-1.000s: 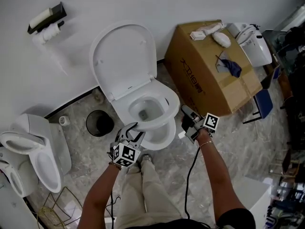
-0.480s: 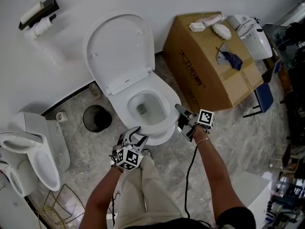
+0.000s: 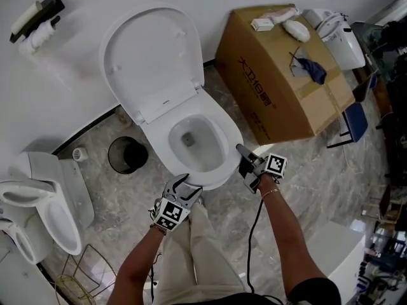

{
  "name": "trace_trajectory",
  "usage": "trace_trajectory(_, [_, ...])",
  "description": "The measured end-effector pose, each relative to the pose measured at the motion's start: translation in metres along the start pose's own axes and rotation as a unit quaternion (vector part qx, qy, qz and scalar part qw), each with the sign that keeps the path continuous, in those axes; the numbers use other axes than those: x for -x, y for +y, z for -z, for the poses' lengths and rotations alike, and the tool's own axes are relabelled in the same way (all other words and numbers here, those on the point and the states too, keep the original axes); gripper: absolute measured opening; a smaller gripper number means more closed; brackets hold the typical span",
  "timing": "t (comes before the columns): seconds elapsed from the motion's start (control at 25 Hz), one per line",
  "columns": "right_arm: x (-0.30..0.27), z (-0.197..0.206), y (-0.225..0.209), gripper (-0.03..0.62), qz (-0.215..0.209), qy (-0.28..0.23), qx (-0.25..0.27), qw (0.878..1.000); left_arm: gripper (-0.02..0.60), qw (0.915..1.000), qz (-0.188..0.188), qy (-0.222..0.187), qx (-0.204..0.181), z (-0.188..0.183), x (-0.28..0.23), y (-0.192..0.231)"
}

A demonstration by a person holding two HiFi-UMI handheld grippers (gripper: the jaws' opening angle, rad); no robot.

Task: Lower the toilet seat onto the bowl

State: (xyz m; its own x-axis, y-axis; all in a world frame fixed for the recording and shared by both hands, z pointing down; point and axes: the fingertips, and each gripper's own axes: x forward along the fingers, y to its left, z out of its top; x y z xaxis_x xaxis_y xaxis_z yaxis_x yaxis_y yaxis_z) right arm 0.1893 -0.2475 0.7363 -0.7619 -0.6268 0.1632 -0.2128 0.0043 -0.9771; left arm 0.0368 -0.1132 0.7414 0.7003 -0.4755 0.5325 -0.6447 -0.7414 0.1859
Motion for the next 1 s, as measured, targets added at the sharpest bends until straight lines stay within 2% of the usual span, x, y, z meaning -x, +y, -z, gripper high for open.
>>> trace_trajectory(0.12, [0.011,0.008,-0.022,0.173,0.002,-0.018,-0.015,1.0,0.235,0.9962,-0.001,-0.03,0.082,0.009,0.004,0.004])
trace_trajectory(0.24, [0.019,0.014,-0.042,0.173,-0.005,-0.042,-0.03,0.999,0.219,0.9914,-0.014,-0.068,0.111,0.004,0.017,0.015])
trace_trajectory(0.32, [0.025,0.02,-0.057,0.173,-0.01,-0.051,-0.033,0.998,0.199,0.9914,-0.026,-0.085,0.096,0.002,0.026,0.02])
trace_trajectory(0.44, [0.031,0.024,-0.081,0.173,-0.016,-0.065,-0.046,0.997,0.145,0.9924,-0.051,-0.087,0.071,0.009,0.025,0.033])
trace_trajectory(0.72, [0.041,0.038,-0.136,0.173,-0.004,-0.073,-0.053,0.996,0.073,0.9872,-0.097,-0.076,0.102,0.05,-0.01,0.062])
trace_trajectory(0.84, [0.041,0.04,-0.157,0.173,0.015,-0.074,-0.05,0.996,0.025,0.9833,-0.118,-0.095,0.101,0.043,-0.007,0.072])
trace_trajectory(1.0, [0.041,0.045,-0.18,0.173,0.044,-0.071,-0.042,0.996,0.003,0.9793,-0.147,-0.113,0.082,0.028,0.011,0.082])
